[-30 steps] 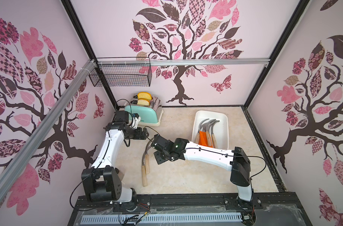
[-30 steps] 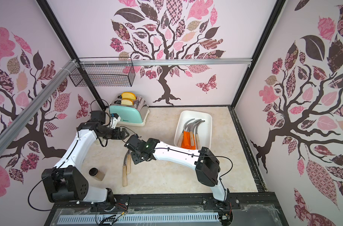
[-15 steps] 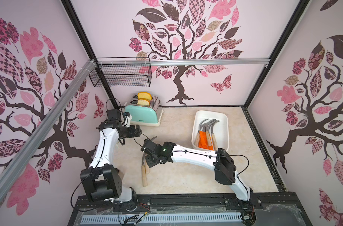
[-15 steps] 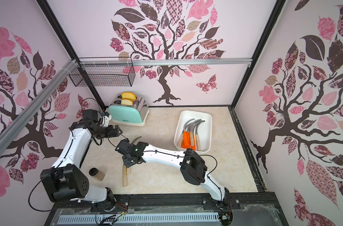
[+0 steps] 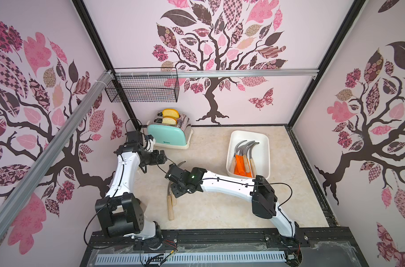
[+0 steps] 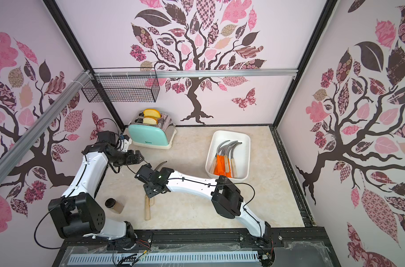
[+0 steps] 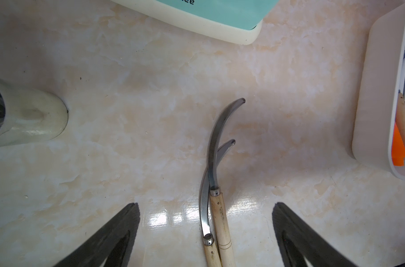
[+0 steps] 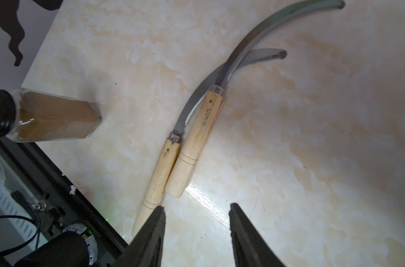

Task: Put small sickles into storage boxes
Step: Pick up the sickle at the center of the board.

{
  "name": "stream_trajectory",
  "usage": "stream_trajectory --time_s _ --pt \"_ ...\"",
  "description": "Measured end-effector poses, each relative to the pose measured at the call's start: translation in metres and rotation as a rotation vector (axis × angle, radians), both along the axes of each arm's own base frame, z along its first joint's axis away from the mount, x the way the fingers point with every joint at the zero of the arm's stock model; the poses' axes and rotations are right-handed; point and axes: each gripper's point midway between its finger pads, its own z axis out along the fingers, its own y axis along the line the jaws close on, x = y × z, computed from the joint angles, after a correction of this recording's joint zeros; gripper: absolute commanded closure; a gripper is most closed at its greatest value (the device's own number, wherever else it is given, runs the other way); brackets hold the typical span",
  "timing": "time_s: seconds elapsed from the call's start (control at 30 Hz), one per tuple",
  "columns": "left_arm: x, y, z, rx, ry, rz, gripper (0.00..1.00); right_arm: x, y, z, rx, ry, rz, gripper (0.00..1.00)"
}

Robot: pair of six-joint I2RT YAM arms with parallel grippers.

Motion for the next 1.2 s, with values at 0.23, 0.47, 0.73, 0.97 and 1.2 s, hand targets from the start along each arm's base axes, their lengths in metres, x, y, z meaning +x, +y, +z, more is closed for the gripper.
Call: stream_trajectory --time_s 0.23,0.47,0.73,0.97,1.2 --pt "-0.001 0.013 -0.002 0.045 0.009 0.038 0.06 0.002 0.020 -0.026 -0.017 0.032 0.013 0.52" --pt "0.001 0.023 -0.006 0.075 0.029 0.069 0.06 0.004 0.020 -0.049 -0.065 0.050 0.005 0.54" --pt "0.001 0.024 -0.008 0.072 0.032 0.068 0.06 0.013 0.021 -0.069 -0.087 0.062 -0.015 0.54" --pt "0.001 0.023 -0.007 0.072 0.030 0.059 0.06 0.018 0.018 -0.078 -0.100 0.063 -0.026 0.53" --pt "0.001 0.023 -0.007 0.071 0.029 0.055 0.06 0.022 0.020 -0.077 -0.088 0.055 -0.029 0.53"
